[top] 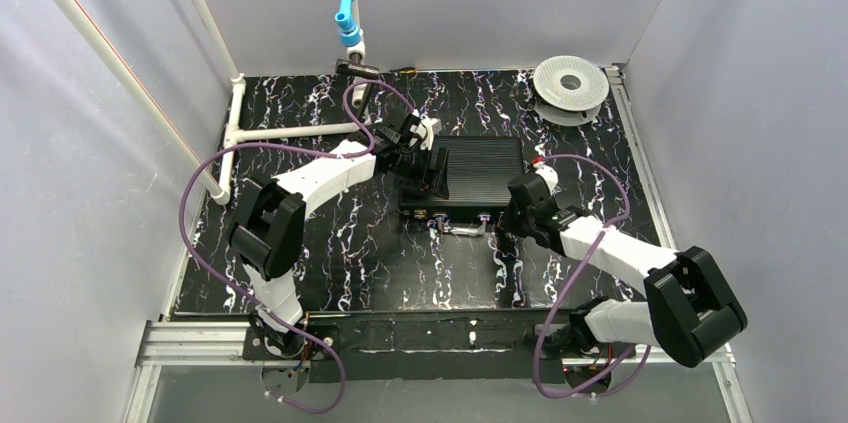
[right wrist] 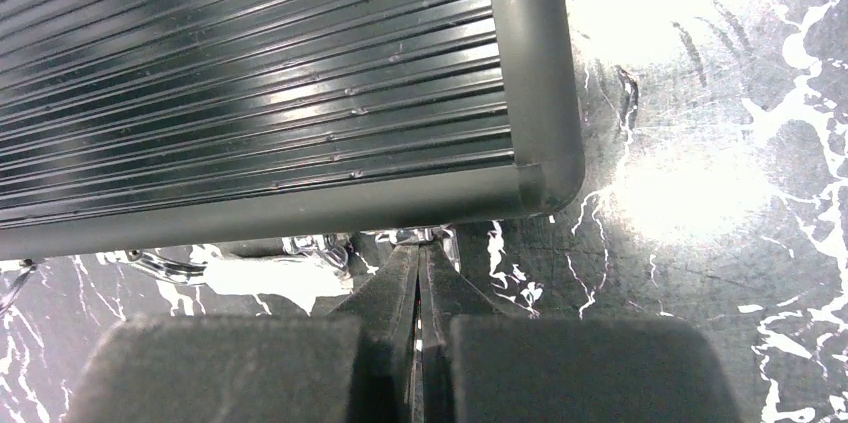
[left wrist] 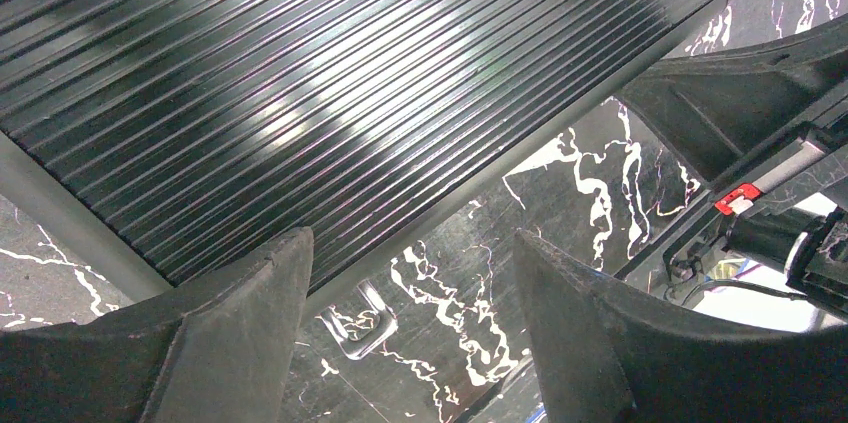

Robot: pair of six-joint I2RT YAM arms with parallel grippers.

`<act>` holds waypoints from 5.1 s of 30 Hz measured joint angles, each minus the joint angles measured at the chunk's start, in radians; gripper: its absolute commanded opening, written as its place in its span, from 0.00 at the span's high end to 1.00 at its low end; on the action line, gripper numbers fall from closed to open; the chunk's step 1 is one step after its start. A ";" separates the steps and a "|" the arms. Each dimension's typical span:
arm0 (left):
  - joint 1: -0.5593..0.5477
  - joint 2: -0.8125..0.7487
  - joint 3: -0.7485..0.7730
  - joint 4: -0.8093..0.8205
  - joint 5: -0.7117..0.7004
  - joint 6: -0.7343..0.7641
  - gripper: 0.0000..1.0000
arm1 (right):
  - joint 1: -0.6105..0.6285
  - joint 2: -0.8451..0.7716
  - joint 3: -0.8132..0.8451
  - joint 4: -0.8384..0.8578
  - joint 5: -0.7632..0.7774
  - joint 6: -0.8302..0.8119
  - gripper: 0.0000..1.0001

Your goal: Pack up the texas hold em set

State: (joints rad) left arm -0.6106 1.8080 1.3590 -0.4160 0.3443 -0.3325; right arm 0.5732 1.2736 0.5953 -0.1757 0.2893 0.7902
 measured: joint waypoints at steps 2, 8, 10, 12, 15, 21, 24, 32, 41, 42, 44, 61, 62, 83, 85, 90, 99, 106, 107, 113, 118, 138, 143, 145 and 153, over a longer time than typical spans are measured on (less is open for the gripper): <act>0.000 0.000 0.000 0.000 0.000 0.000 0.27 | 0.005 -0.031 -0.040 0.050 0.010 0.003 0.99; 0.000 0.000 0.003 -0.005 0.000 0.000 0.27 | 0.011 -0.148 -0.238 0.317 0.023 -0.010 0.99; 0.000 0.000 0.003 -0.005 -0.001 0.000 0.27 | 0.013 -0.145 -0.244 0.338 0.027 -0.019 0.99; 0.000 0.000 0.003 -0.005 -0.002 0.000 0.27 | 0.016 -0.141 -0.243 0.341 0.034 -0.026 0.99; 0.000 0.000 0.003 -0.005 -0.002 0.000 0.27 | 0.019 -0.143 -0.246 0.346 0.040 -0.028 0.99; 0.000 0.000 0.003 -0.006 -0.003 0.000 0.27 | 0.012 -0.227 -0.227 0.222 0.068 -0.026 0.86; 0.000 0.000 0.003 -0.006 -0.003 0.000 0.27 | -0.011 -0.290 -0.137 0.040 0.109 -0.019 0.85; 0.000 0.000 0.003 -0.007 -0.003 0.000 0.26 | -0.017 -0.252 0.088 -0.200 0.069 -0.035 0.81; 0.000 -0.001 0.003 -0.008 -0.004 0.000 0.26 | 0.002 -0.116 0.096 -0.152 -0.264 -0.109 0.70; 0.000 -0.001 0.003 -0.008 -0.005 0.000 0.25 | 0.008 -0.105 0.097 -0.133 -0.293 -0.103 0.68; 0.000 -0.001 0.005 -0.011 -0.009 0.002 0.24 | 0.016 -0.086 0.097 -0.091 -0.352 -0.084 0.64; 0.089 0.035 0.051 -0.037 0.051 0.000 0.18 | 0.026 -0.025 0.053 0.225 -0.494 0.257 0.62; 0.093 0.039 0.056 -0.037 0.057 -0.001 0.18 | 0.026 -0.015 0.046 0.245 -0.494 0.281 0.62; 0.129 0.070 0.088 -0.061 0.138 -0.027 0.17 | 0.139 0.108 0.079 0.334 -0.418 0.476 0.59; 0.129 0.070 0.088 -0.061 0.138 -0.027 0.17 | 0.163 0.155 0.104 0.334 -0.413 0.484 0.59; 0.130 0.070 0.088 -0.061 0.140 -0.027 0.16 | 0.176 0.272 0.159 0.334 -0.404 0.498 0.61; 0.130 0.070 0.088 -0.061 0.143 -0.027 0.16 | 0.261 0.362 0.208 0.359 -0.346 0.485 0.64; 0.130 0.070 0.088 -0.061 0.143 -0.027 0.16 | 0.278 0.418 0.207 0.396 -0.340 0.452 0.65; 0.130 0.070 0.088 -0.062 0.143 -0.027 0.16 | 0.279 0.419 0.207 0.402 -0.340 0.451 0.65; 0.130 0.070 0.088 -0.062 0.143 -0.027 0.16 | 0.282 0.432 0.195 0.457 -0.338 0.444 0.65; 0.130 0.070 0.088 -0.062 0.143 -0.027 0.16 | 0.285 0.440 0.195 0.477 -0.336 0.437 0.65; 0.130 0.070 0.088 -0.062 0.144 -0.027 0.16 | 0.358 0.407 0.185 0.328 -0.108 0.393 0.67; 0.130 0.070 0.088 -0.062 0.144 -0.027 0.16 | 0.356 0.419 0.241 0.233 -0.042 0.362 0.67; 0.130 0.070 0.088 -0.062 0.144 -0.027 0.16 | 0.359 0.416 0.241 0.229 -0.032 0.350 0.66; 0.130 0.070 0.088 -0.062 0.143 -0.027 0.14 | 0.404 0.287 0.177 0.134 0.013 0.213 0.62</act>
State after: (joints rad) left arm -0.4801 1.8778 1.4467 -0.4782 0.4877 -0.3592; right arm 0.9775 1.5604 0.7719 -0.0422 0.3027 1.0031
